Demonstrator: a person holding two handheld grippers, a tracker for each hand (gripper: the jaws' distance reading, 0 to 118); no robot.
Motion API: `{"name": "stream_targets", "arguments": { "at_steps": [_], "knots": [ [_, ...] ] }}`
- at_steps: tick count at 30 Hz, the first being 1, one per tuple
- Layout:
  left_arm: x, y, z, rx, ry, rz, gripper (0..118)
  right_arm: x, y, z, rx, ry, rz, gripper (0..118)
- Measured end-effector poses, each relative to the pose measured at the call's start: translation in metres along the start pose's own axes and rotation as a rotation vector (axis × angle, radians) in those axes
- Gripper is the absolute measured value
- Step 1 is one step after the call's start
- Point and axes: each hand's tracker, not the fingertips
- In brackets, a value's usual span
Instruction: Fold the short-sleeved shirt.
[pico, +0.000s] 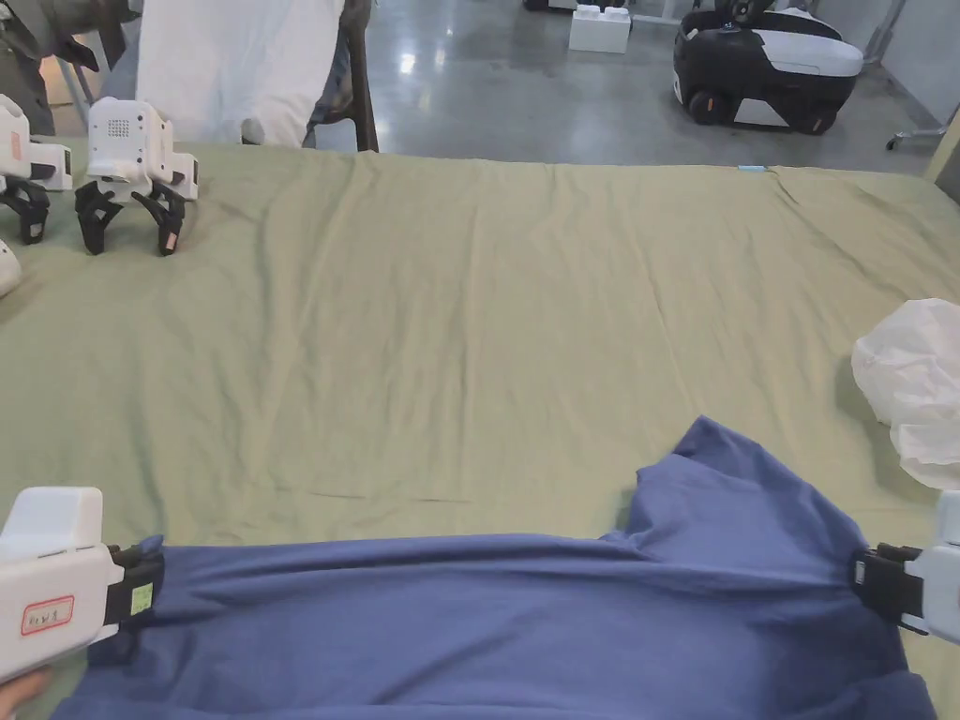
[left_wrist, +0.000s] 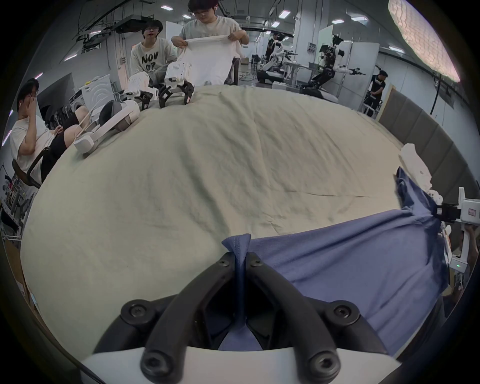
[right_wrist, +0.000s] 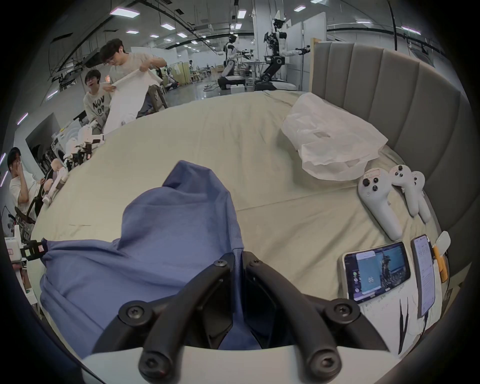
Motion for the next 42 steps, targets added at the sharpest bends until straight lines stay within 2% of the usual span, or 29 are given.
{"name": "stream_targets", "arguments": {
  "at_steps": [3, 12, 22, 32, 42],
  "knots": [
    [-0.006, -0.011, 0.026, 0.056, -0.072, -0.022, 4, -0.002, -0.010, 0.026, 0.021, 0.011, 0.015, 3],
    [-0.018, -0.058, 0.087, 0.094, -0.094, -0.033, 4, 0.005, -0.059, 0.102, 0.088, 0.088, -0.024, 3],
    [-0.032, -0.105, 0.127, 0.115, -0.126, -0.003, 4, 0.018, -0.119, 0.163, 0.103, 0.108, -0.066, 3],
    [-0.039, -0.128, 0.122, 0.079, -0.126, 0.011, 4, 0.017, -0.153, 0.173, 0.061, 0.099, -0.084, 3],
    [-0.044, -0.140, 0.105, 0.040, -0.113, 0.021, 4, 0.016, -0.170, 0.160, 0.001, 0.075, -0.046, 3]
  ]
}}
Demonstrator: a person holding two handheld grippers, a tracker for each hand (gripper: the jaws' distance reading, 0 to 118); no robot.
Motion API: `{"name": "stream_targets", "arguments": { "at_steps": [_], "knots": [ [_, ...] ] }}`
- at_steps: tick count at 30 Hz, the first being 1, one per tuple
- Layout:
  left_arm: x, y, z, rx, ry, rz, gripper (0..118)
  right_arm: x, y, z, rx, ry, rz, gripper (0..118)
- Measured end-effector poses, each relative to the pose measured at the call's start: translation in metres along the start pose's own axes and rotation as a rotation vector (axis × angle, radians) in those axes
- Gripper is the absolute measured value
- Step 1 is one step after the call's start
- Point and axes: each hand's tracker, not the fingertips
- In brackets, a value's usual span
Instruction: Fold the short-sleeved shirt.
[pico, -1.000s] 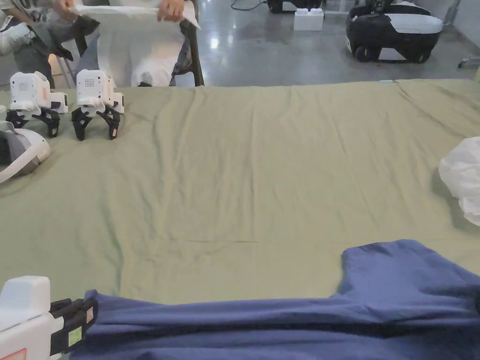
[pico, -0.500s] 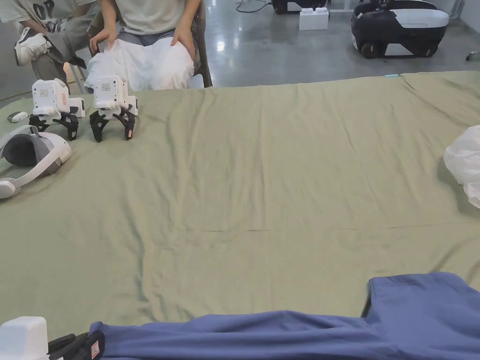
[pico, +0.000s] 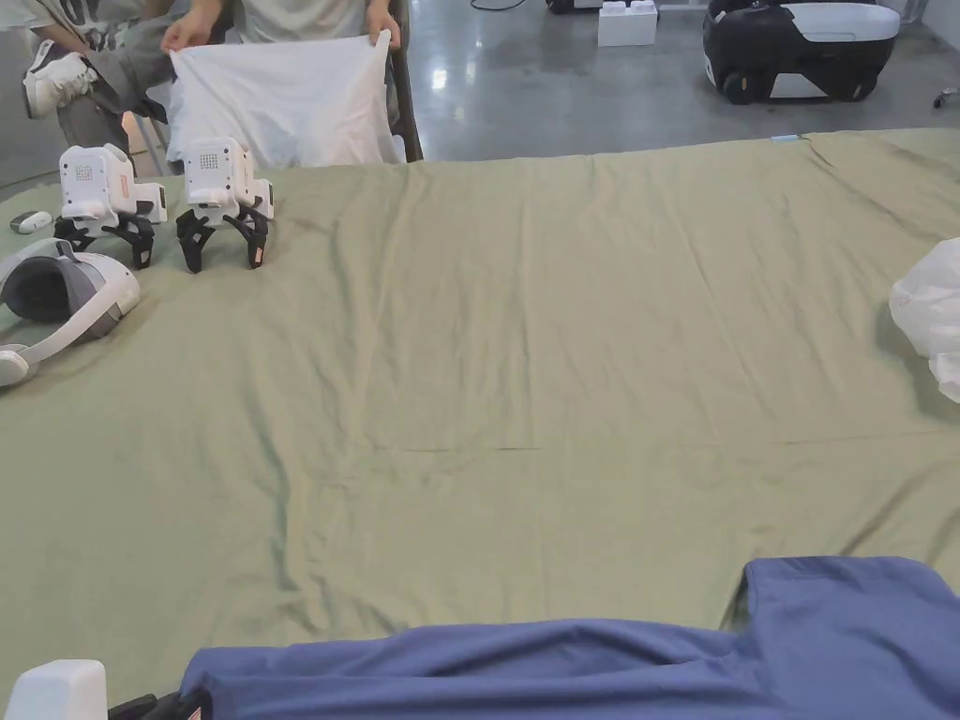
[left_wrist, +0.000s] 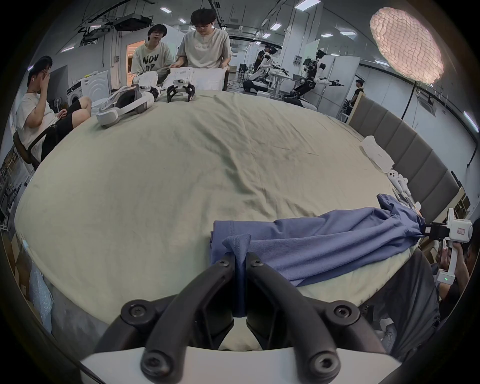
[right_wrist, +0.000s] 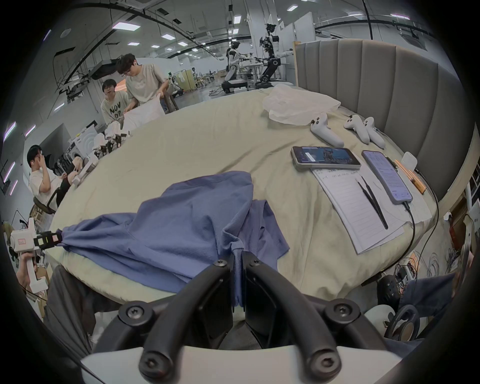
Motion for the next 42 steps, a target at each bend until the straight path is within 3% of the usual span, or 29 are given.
{"name": "stream_targets", "arguments": {
  "at_steps": [5, 7, 9, 10, 15, 22, 27, 29, 30, 32, 34, 36, 38, 40, 42],
  "knots": [
    [-0.003, -0.002, -0.003, -0.007, -0.001, 0.013, 6, -0.001, -0.007, -0.006, -0.013, -0.010, 0.023, 3],
    [-0.002, -0.001, -0.001, 0.002, 0.009, 0.010, 25, 0.000, -0.007, -0.008, -0.009, -0.009, 0.024, 18],
    [-0.003, -0.001, 0.003, 0.018, 0.028, 0.011, 66, 0.001, -0.005, -0.009, -0.010, -0.009, 0.026, 51],
    [-0.003, 0.000, 0.007, 0.036, 0.043, 0.011, 75, -0.001, -0.002, -0.007, -0.002, -0.015, 0.029, 55],
    [-0.002, 0.015, 0.042, 0.188, 0.060, 0.026, 80, -0.014, 0.022, 0.013, 0.120, -0.016, 0.054, 58],
    [0.033, 0.041, 0.099, 0.431, 0.080, -0.105, 84, -0.052, 0.063, 0.043, 0.329, 0.078, 0.084, 58],
    [0.063, 0.046, 0.117, 0.484, 0.083, -0.172, 83, -0.076, 0.074, 0.045, 0.338, 0.170, 0.066, 56],
    [0.071, 0.047, 0.121, 0.482, 0.093, -0.171, 82, -0.084, 0.074, 0.043, 0.342, 0.182, 0.071, 44],
    [0.071, 0.046, 0.121, 0.483, 0.080, -0.164, 77, -0.089, 0.074, 0.043, 0.344, 0.180, 0.077, 35],
    [0.074, 0.045, 0.126, 0.492, 0.039, -0.138, 63, -0.095, 0.073, 0.042, 0.348, 0.177, 0.094, 29],
    [0.076, 0.045, 0.129, 0.491, 0.023, -0.133, 41, -0.100, 0.073, 0.042, 0.345, 0.170, 0.101, 25],
    [0.079, 0.043, 0.129, 0.492, 0.030, -0.126, 34, -0.102, 0.072, 0.041, 0.340, 0.167, 0.104, 11],
    [0.078, 0.042, 0.128, 0.493, 0.018, -0.114, 29, -0.103, 0.071, 0.041, 0.338, 0.168, 0.101, 9],
    [0.078, 0.040, 0.127, 0.491, 0.011, -0.096, 11, -0.104, 0.070, 0.038, 0.330, 0.171, 0.093, 4],
    [0.077, 0.038, 0.125, 0.490, 0.014, -0.087, 2, -0.105, 0.068, 0.038, 0.330, 0.172, 0.092, 4]
  ]
}}
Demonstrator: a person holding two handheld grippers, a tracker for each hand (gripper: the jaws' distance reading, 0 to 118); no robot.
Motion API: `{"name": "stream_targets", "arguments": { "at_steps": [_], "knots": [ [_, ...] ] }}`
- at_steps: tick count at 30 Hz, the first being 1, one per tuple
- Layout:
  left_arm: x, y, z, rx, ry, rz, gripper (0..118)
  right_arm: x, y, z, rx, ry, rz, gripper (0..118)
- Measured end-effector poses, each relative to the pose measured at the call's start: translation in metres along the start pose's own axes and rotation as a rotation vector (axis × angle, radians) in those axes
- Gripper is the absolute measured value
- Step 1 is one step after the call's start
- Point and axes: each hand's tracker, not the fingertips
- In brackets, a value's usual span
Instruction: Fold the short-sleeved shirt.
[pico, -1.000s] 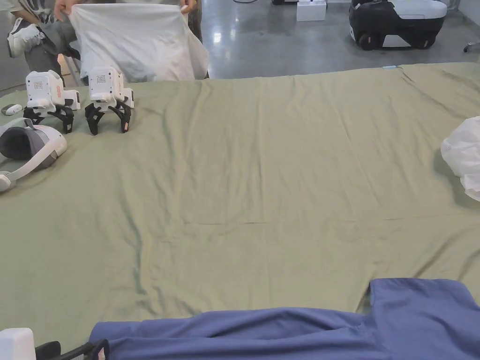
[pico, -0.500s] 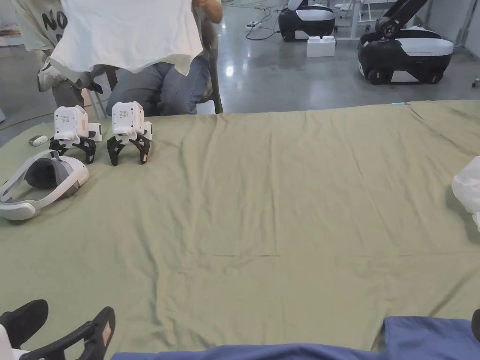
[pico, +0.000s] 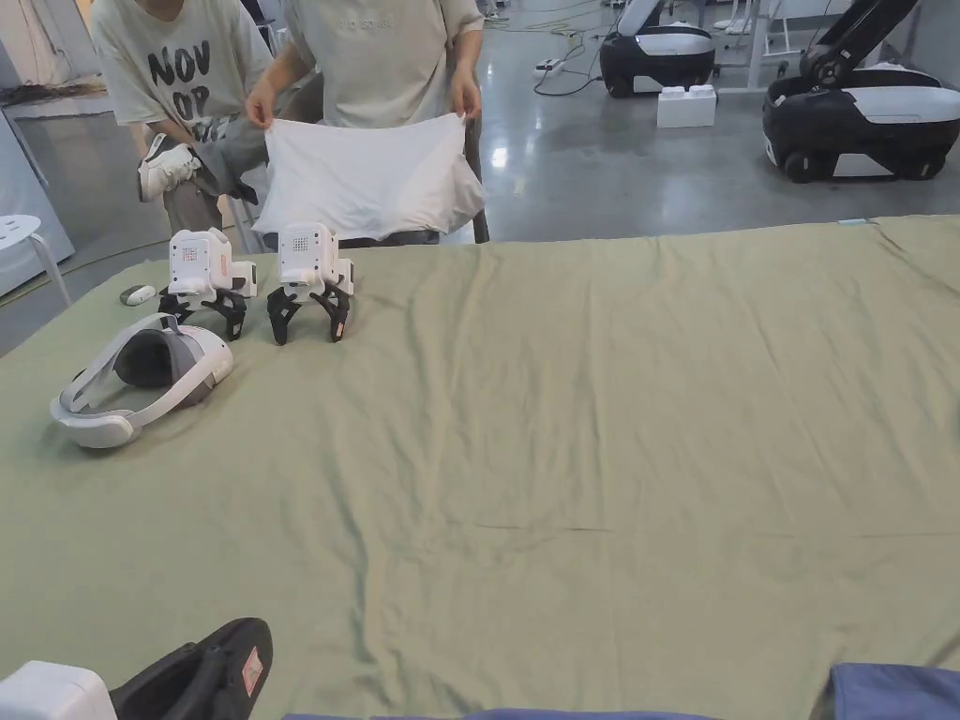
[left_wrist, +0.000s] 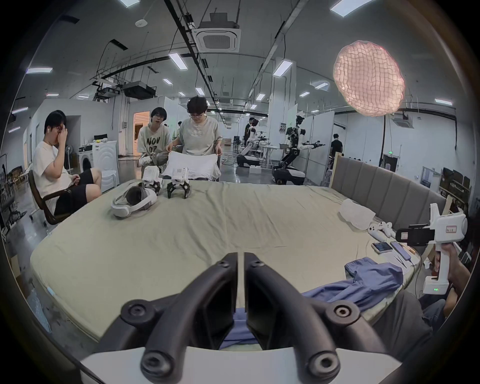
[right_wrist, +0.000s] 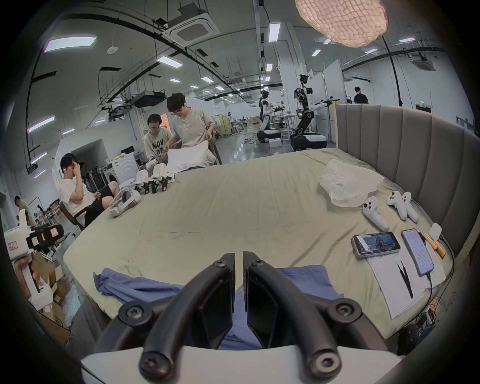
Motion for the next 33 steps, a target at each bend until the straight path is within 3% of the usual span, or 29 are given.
{"name": "stream_targets", "arguments": {
  "at_steps": [10, 23, 26, 30, 33],
  "knots": [
    [-0.010, -0.005, 0.000, -0.035, -0.002, 0.062, 0, -0.007, -0.006, -0.007, -0.020, 0.008, 0.023, 0],
    [-0.058, -0.017, -0.015, -0.089, -0.047, 0.251, 1, -0.006, -0.014, -0.003, -0.045, 0.016, 0.020, 0],
    [-0.077, -0.027, -0.026, -0.146, -0.060, 0.320, 21, -0.005, -0.016, -0.002, -0.052, 0.013, 0.021, 0],
    [-0.097, -0.040, -0.049, -0.252, -0.090, 0.380, 84, -0.005, -0.019, -0.001, -0.061, 0.010, 0.013, 0],
    [-0.110, -0.054, -0.066, -0.301, -0.162, 0.442, 88, -0.005, -0.020, -0.001, -0.065, 0.008, 0.003, 0]
  ]
}}
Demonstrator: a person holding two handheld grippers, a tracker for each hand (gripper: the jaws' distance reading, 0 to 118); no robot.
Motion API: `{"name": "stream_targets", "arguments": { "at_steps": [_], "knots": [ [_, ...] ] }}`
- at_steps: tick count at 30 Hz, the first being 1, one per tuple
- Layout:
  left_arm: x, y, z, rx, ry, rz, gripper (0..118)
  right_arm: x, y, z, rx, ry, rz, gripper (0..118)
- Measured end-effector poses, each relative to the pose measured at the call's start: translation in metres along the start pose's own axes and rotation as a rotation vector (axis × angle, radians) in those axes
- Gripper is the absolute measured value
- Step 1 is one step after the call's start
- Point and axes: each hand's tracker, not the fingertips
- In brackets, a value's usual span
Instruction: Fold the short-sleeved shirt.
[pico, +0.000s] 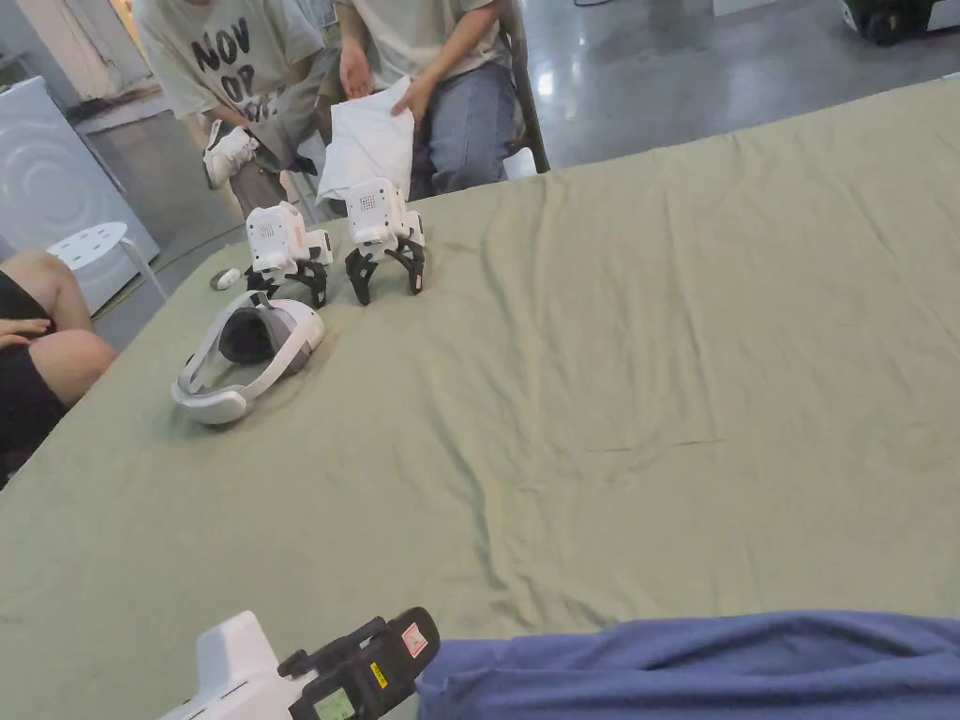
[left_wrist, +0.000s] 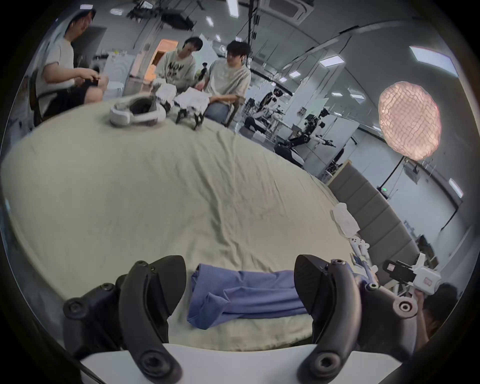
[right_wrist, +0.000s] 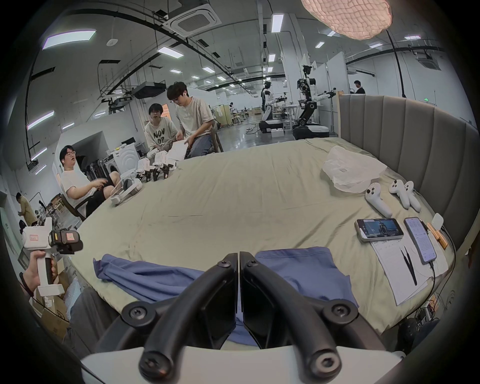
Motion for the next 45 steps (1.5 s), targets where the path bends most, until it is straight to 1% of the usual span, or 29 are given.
{"name": "stream_targets", "arguments": {
  "at_steps": [4, 7, 9, 14, 17, 20, 22, 23, 24, 27, 29, 30, 32, 36, 39, 42, 45],
  "knots": [
    [-0.027, -0.001, -0.022, -0.043, -0.026, 0.121, 90, 0.000, -0.001, 0.001, -0.005, -0.003, -0.004, 0],
    [-0.042, -0.006, -0.036, -0.042, -0.011, 0.149, 91, 0.002, -0.001, 0.003, -0.008, -0.009, -0.007, 0],
    [-0.053, -0.010, -0.046, -0.070, -0.037, 0.212, 91, 0.005, -0.001, 0.003, -0.012, -0.013, -0.012, 0],
    [-0.072, -0.029, -0.062, -0.071, -0.090, 0.346, 91, 0.009, -0.003, 0.003, -0.019, -0.023, -0.024, 0],
    [-0.077, -0.038, -0.069, -0.074, -0.077, 0.366, 90, 0.010, -0.003, 0.004, -0.021, -0.027, -0.025, 0],
    [-0.075, -0.043, -0.070, -0.048, -0.113, 0.415, 81, 0.011, -0.003, 0.003, -0.024, -0.028, -0.032, 0],
    [-0.077, -0.044, -0.073, -0.044, -0.136, 0.468, 68, 0.011, -0.004, 0.002, -0.030, -0.026, -0.036, 0],
    [-0.078, -0.046, -0.075, -0.044, -0.127, 0.472, 60, 0.011, -0.005, 0.002, -0.031, -0.027, -0.034, 0],
    [-0.078, -0.047, -0.077, -0.047, -0.118, 0.473, 51, 0.010, -0.005, 0.002, -0.033, -0.027, -0.030, 0],
    [-0.077, -0.052, -0.079, -0.043, -0.098, 0.497, 31, 0.009, -0.008, 0.001, -0.043, -0.023, -0.029, 0],
    [-0.078, -0.054, -0.079, -0.035, -0.109, 0.528, 23, 0.009, -0.010, 0.000, -0.049, -0.022, -0.028, 0],
    [-0.078, -0.054, -0.079, -0.036, -0.112, 0.530, 16, 0.009, -0.010, 0.000, -0.051, -0.024, -0.027, 0],
    [-0.078, -0.054, -0.079, -0.035, -0.104, 0.509, 9, 0.009, -0.011, 0.000, -0.055, -0.026, -0.028, 0],
    [-0.076, -0.049, -0.072, 0.005, -0.118, 0.503, 4, 0.009, -0.009, 0.001, -0.056, -0.026, -0.030, 0],
    [-0.077, -0.042, -0.067, 0.017, -0.132, 0.536, 3, 0.008, -0.009, 0.001, -0.055, -0.027, -0.026, 0],
    [-0.076, -0.032, -0.059, 0.026, -0.108, 0.483, 3, 0.009, -0.009, 0.001, -0.052, -0.025, -0.028, 0],
    [-0.086, -0.020, -0.043, 0.064, -0.098, 0.505, 3, 0.008, -0.009, 0.000, -0.051, -0.022, -0.031, 0]
  ]
}}
